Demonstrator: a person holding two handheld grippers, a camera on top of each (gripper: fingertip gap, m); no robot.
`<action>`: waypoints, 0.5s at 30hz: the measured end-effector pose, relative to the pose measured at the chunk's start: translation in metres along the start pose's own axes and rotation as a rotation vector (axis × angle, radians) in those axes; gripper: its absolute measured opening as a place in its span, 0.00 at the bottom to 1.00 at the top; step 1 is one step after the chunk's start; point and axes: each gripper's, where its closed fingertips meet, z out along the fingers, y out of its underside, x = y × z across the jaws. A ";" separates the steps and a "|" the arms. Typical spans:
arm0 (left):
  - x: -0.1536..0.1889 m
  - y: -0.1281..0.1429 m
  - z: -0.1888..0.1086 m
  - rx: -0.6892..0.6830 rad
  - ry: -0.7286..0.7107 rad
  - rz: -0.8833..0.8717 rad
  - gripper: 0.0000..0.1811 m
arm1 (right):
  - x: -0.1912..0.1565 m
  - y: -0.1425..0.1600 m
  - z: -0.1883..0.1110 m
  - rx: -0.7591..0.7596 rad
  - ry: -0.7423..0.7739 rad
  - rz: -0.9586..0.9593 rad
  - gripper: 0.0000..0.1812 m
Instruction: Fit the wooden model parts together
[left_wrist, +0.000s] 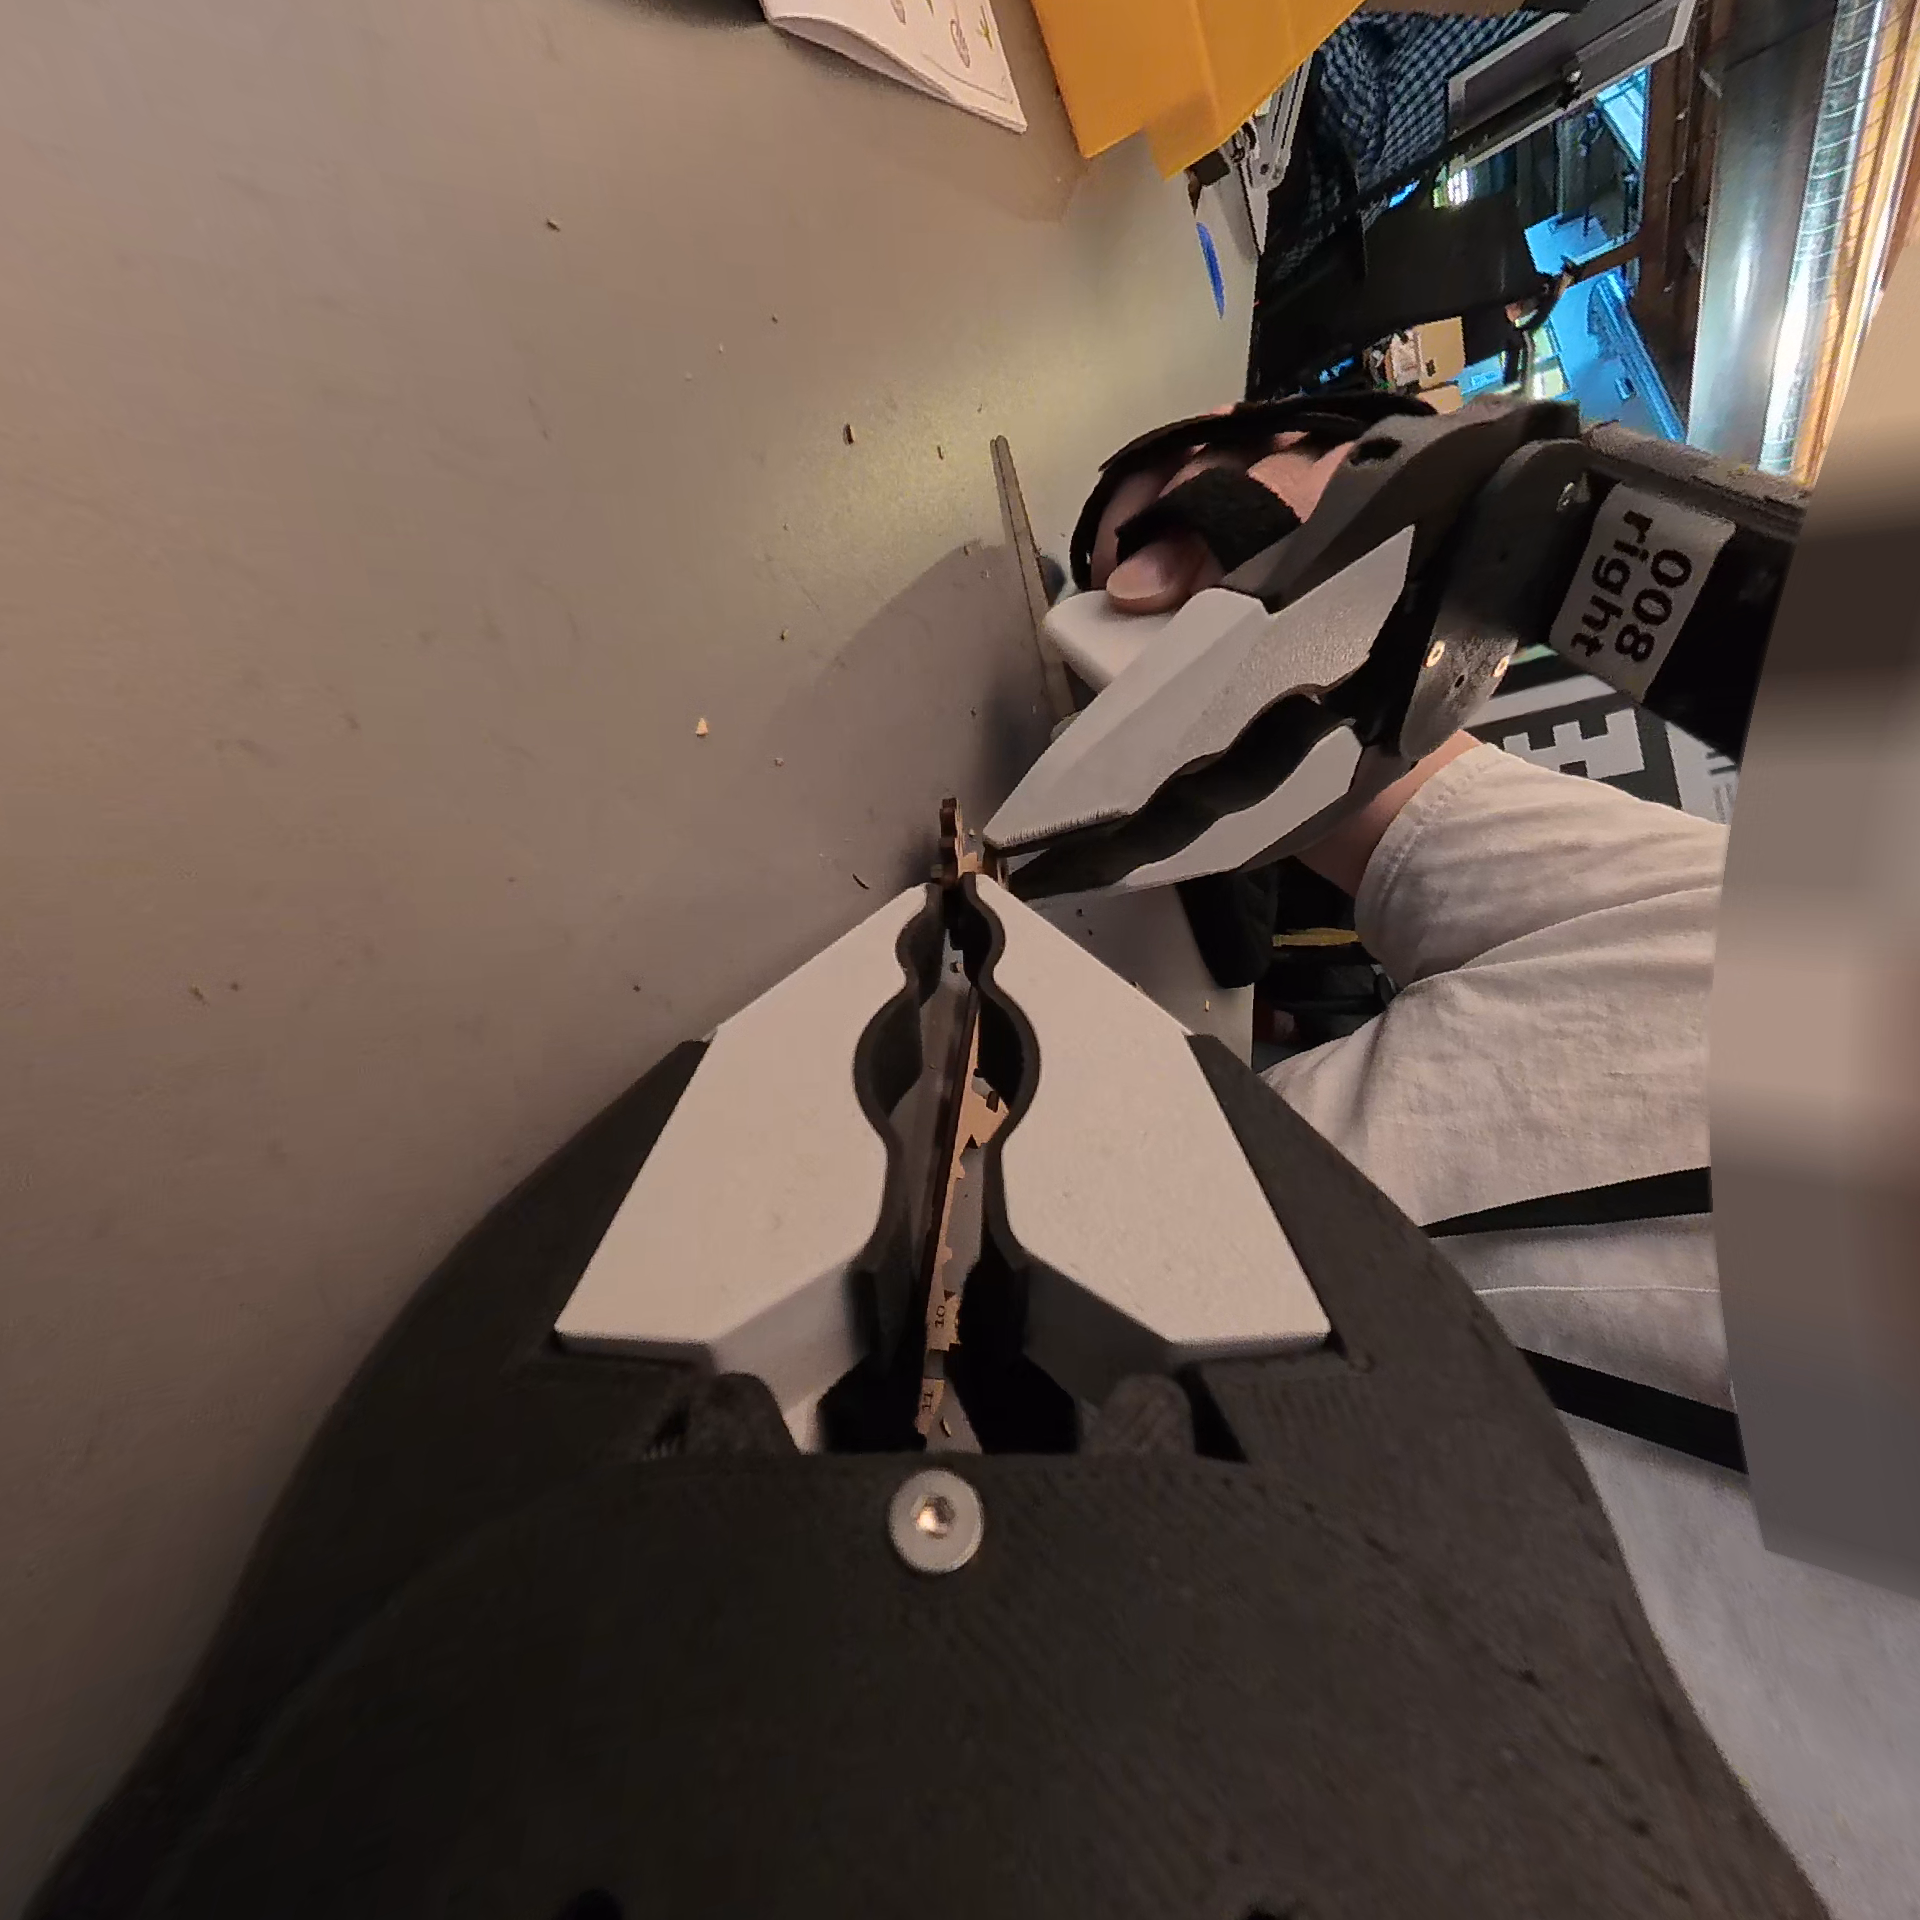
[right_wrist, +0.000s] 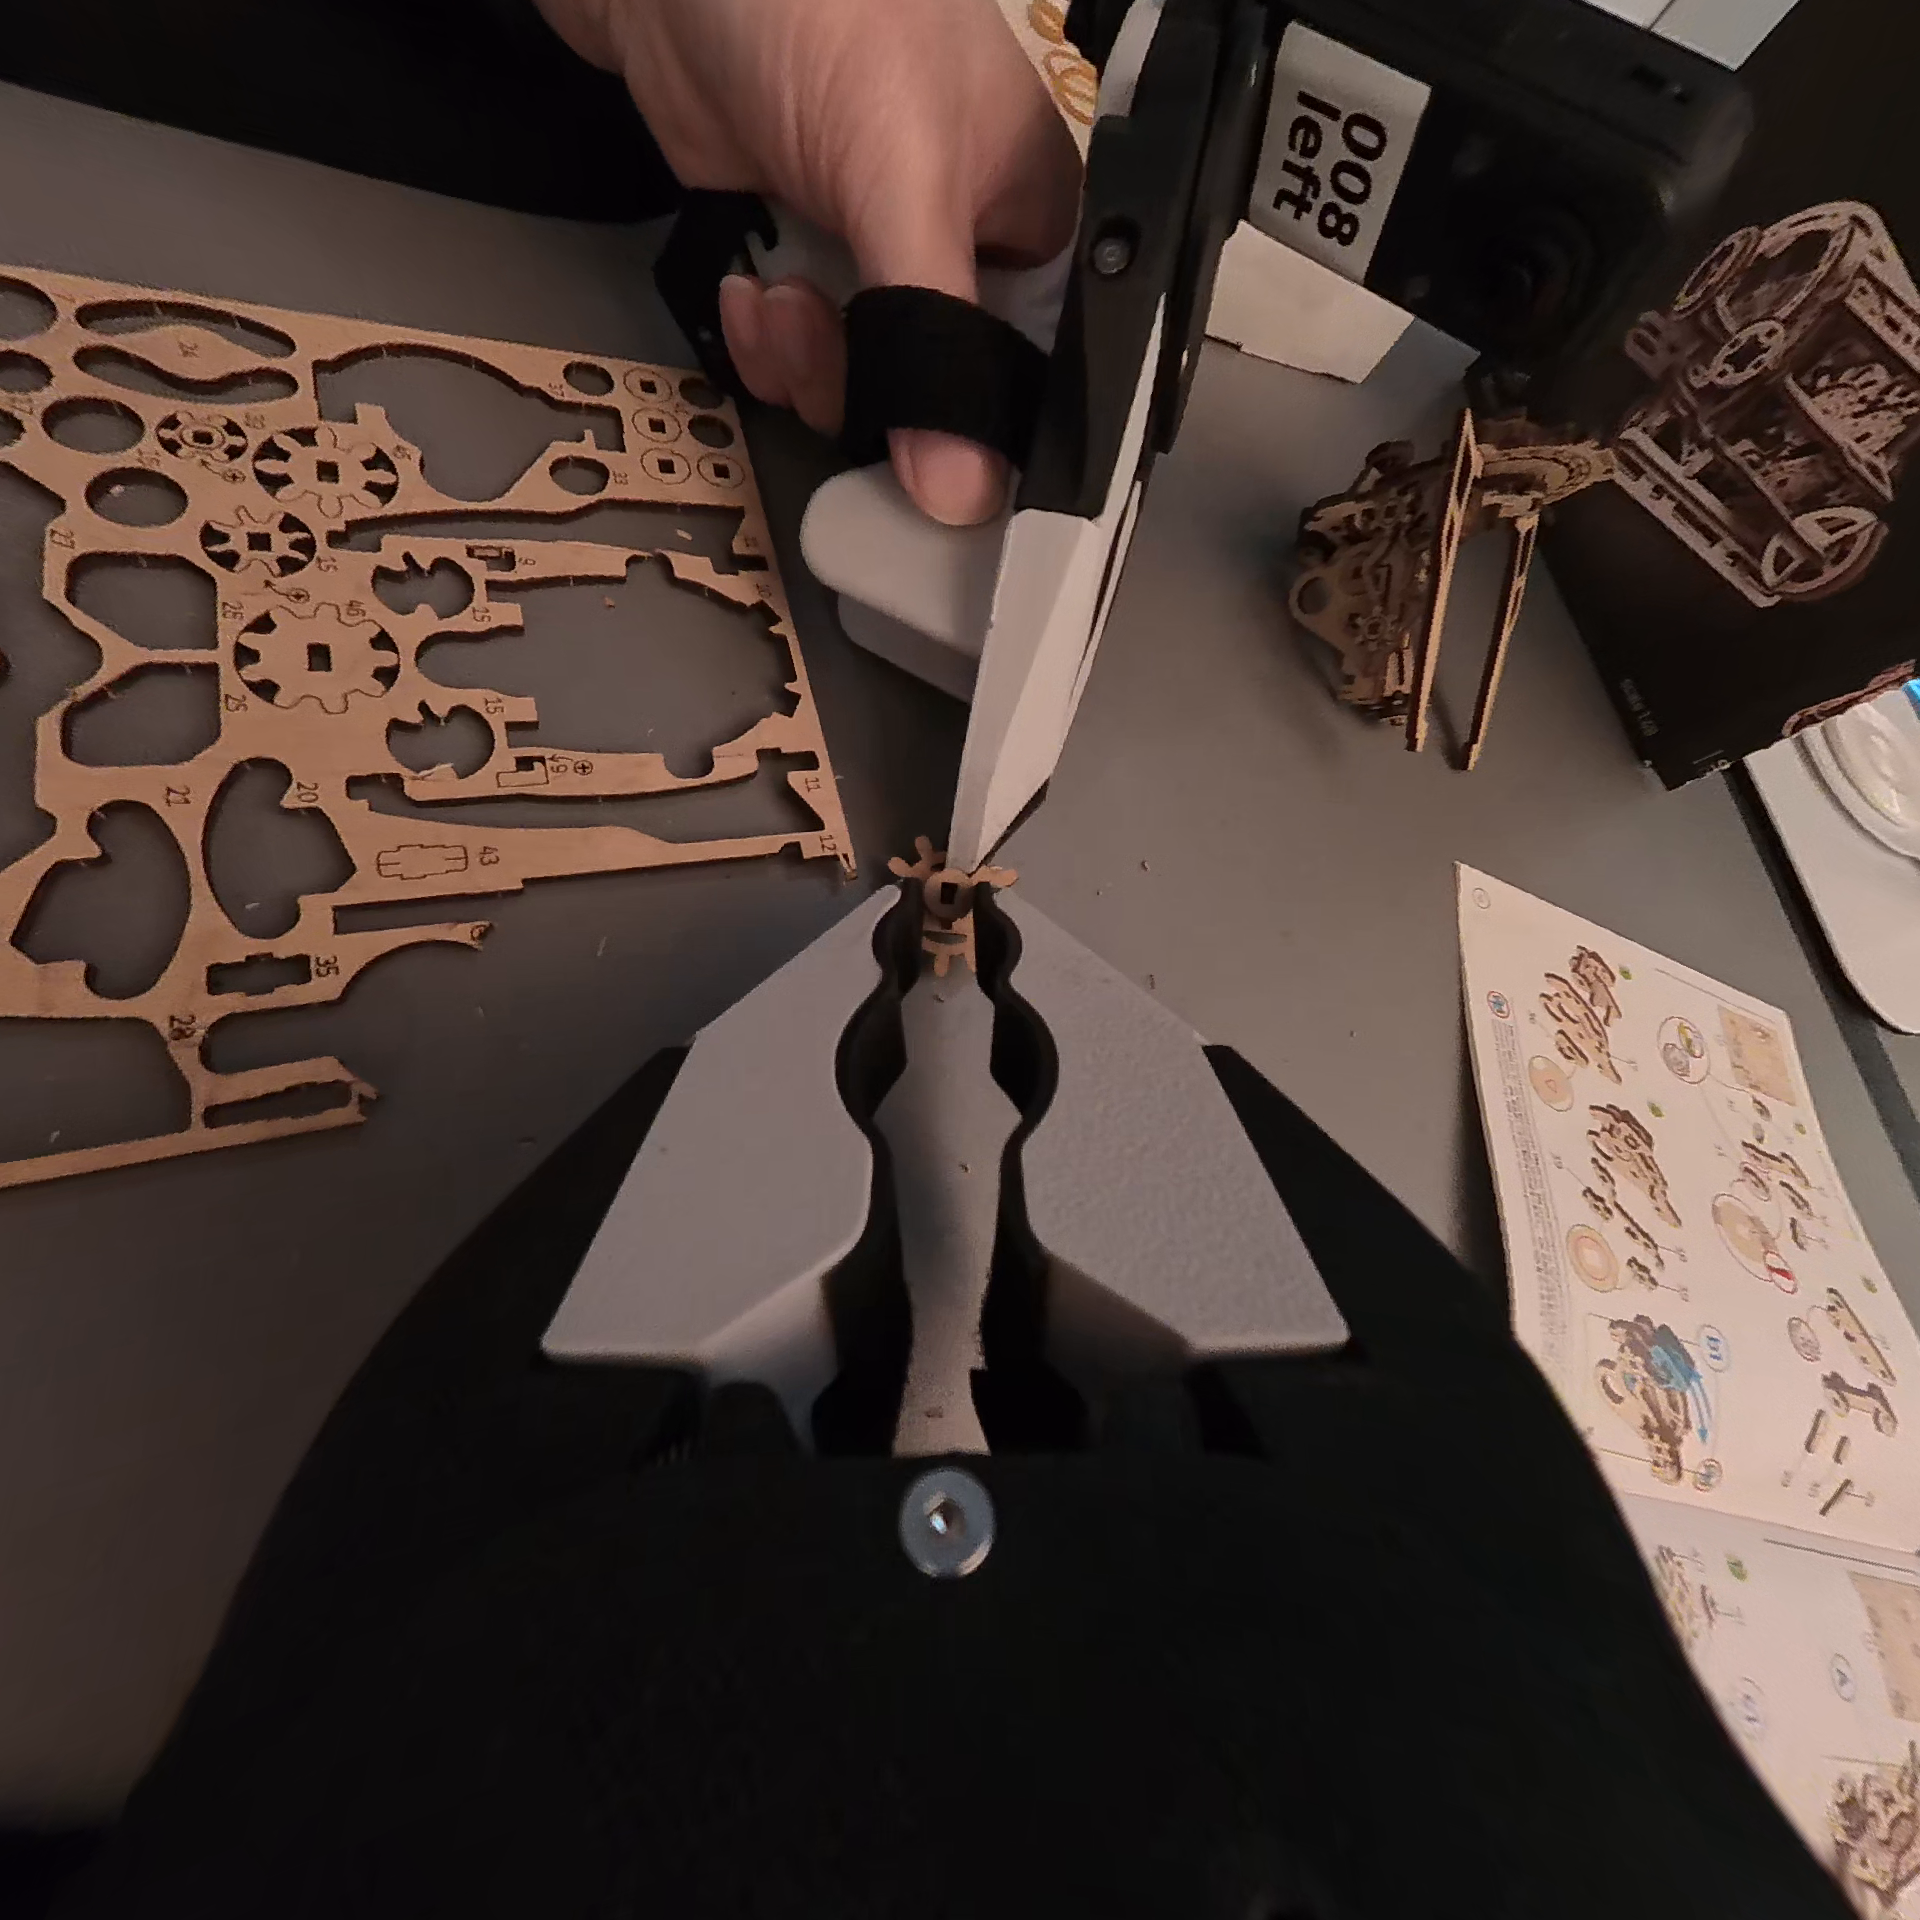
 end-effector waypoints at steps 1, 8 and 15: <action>0.000 0.000 0.000 0.000 0.001 0.001 0.00 | 0.000 0.000 0.000 0.004 -0.005 0.005 0.04; 0.000 0.000 0.000 -0.002 0.006 0.001 0.00 | 0.000 0.000 0.001 0.009 -0.004 0.002 0.05; 0.000 0.000 0.000 -0.002 0.007 0.000 0.00 | 0.001 0.001 0.001 0.014 -0.011 0.024 0.05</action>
